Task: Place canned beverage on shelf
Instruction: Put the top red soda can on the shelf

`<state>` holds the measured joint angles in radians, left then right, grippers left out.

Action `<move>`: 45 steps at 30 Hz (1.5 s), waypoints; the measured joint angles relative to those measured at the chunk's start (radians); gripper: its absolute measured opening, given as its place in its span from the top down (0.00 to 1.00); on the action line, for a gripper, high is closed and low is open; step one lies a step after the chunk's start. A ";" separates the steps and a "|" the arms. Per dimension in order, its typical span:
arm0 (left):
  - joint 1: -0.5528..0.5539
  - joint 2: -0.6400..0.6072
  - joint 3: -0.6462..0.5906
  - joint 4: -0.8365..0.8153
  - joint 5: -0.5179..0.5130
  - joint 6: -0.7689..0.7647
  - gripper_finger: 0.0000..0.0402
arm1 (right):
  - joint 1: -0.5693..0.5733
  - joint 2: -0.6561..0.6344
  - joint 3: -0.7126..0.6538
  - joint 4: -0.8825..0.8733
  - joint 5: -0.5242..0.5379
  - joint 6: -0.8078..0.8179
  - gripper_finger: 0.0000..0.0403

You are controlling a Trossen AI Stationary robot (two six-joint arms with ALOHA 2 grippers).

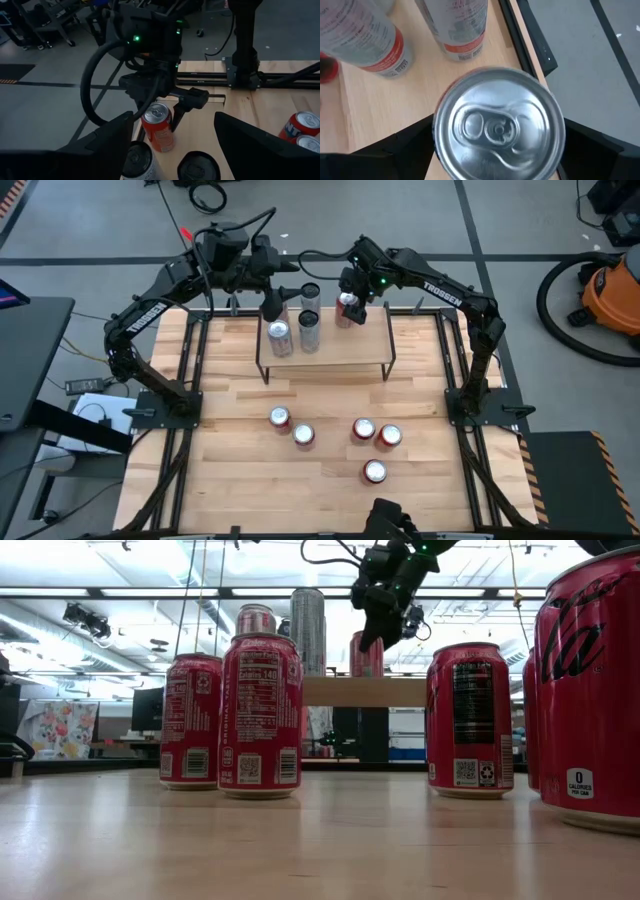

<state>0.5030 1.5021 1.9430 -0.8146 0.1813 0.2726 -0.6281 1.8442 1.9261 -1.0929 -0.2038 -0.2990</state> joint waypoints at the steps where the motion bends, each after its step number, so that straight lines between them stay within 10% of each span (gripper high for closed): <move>1: 0.000 0.000 0.000 0.000 0.000 0.000 0.28 | 0.000 0.000 0.002 0.001 0.000 0.001 0.09; 34: 0.027 -0.070 0.000 -0.116 -0.039 -0.124 0.28 | -0.044 -0.052 0.142 -0.112 0.037 0.064 0.10; 45: 0.043 -0.078 0.000 -0.147 -0.042 -0.097 0.28 | -0.168 -0.066 0.114 -0.012 -0.198 0.166 0.12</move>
<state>0.5461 1.4239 1.9431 -0.9612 0.1394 0.1757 -0.7958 1.7786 2.0400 -1.1048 -0.4023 -0.1329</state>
